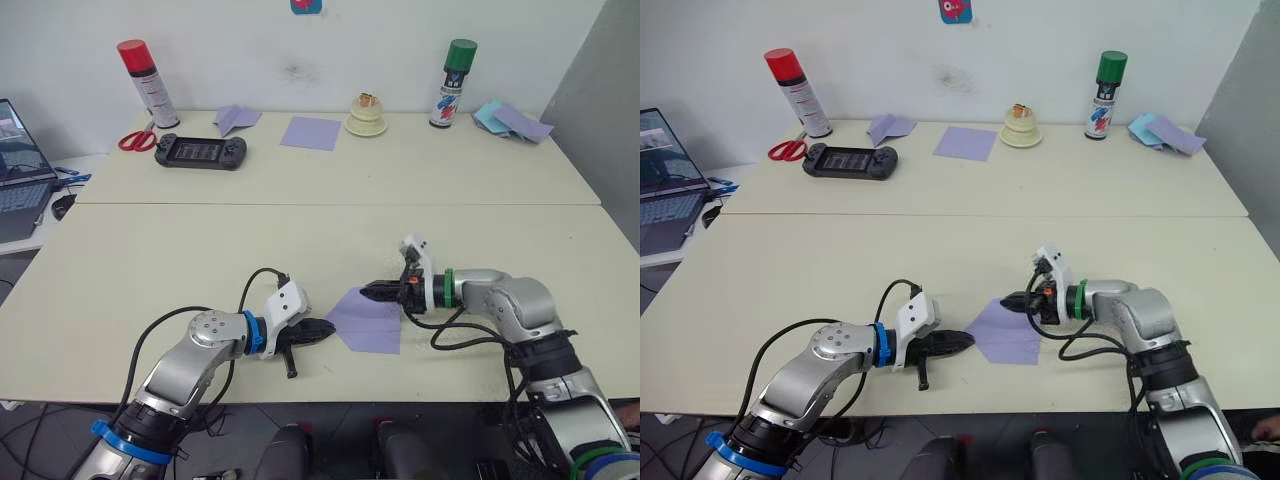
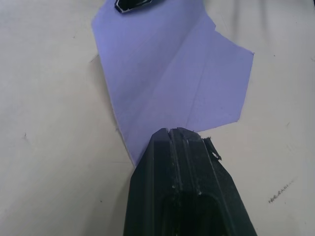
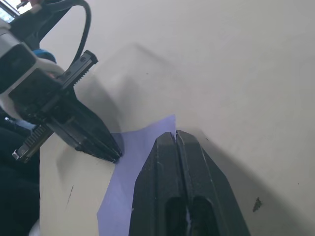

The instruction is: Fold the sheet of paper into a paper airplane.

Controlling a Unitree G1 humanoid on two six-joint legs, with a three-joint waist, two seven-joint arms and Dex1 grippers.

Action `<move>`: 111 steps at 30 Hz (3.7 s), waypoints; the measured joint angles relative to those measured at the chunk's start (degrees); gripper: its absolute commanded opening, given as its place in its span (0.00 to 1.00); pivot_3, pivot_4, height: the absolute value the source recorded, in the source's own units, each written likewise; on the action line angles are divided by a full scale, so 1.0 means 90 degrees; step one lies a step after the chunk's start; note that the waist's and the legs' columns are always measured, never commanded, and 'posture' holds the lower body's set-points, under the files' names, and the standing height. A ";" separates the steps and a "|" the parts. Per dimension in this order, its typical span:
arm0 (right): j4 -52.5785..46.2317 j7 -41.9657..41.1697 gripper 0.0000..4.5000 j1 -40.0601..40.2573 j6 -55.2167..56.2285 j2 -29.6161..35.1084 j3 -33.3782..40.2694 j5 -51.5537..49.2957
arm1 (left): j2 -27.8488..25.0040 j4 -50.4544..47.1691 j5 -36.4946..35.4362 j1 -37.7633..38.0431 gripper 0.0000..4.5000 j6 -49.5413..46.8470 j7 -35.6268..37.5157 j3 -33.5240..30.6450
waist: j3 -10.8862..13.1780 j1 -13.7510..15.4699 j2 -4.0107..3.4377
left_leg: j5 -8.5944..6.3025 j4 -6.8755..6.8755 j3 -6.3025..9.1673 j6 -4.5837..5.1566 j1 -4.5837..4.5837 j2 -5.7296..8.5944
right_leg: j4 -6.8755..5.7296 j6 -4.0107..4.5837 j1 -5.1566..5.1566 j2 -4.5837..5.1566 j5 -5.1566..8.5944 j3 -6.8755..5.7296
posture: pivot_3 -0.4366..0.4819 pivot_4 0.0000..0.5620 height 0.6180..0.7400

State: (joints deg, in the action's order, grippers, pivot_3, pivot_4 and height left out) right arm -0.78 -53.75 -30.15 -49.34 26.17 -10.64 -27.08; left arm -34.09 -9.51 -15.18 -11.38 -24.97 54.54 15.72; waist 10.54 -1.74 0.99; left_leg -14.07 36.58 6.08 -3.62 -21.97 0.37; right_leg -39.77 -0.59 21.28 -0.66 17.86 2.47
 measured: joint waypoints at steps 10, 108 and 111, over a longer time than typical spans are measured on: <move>-0.0903 -0.0655 0.00 0.0969 0.3751 0.0724 -0.1033 0.1724 | -0.0052 0.0033 0.0008 0.0030 0.00 0.0114 0.0016 0.0023 | -0.0001 -0.0003 0.0000 | 0.0000 -0.0024 -0.0003 -0.0001 0.0004 -0.0004 | 0.0030 -0.0001 -0.0004 0.0000 0.0000 0.0001 | 0.48 0.27 1.00; -0.1507 0.0856 0.01 0.2347 0.2771 0.1034 -0.0838 0.2547 | 0.1052 0.1681 0.0770 -0.0955 0.00 0.1031 -0.0129 0.0588 | -0.0193 0.0054 0.0021 | 0.0003 -0.0054 0.0009 0.0002 0.0123 0.0014 | 0.0106 -0.0008 -0.0150 0.0020 0.0003 -0.0004 | 0.48 0.27 1.00; -0.1542 0.0892 0.01 0.2562 0.2825 0.0978 -0.0480 0.2311 | 0.1072 0.1688 0.0770 -0.0966 0.00 0.1031 -0.0121 0.0589 | -0.0190 0.0082 0.0025 | 0.0003 -0.0055 0.0009 0.0002 0.0119 0.0014 | 0.0106 -0.0008 -0.0149 0.0020 0.0003 -0.0004 | 0.48 0.27 1.00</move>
State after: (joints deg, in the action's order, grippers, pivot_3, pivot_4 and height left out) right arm -14.66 -45.73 -7.10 -23.92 34.98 -14.96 -6.28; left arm -24.44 5.68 -8.25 -20.07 -15.69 53.45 21.02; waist 8.83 -1.01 1.22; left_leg -14.05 36.09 6.16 -3.60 -20.90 0.50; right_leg -38.81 -0.67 19.94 -0.47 17.89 2.44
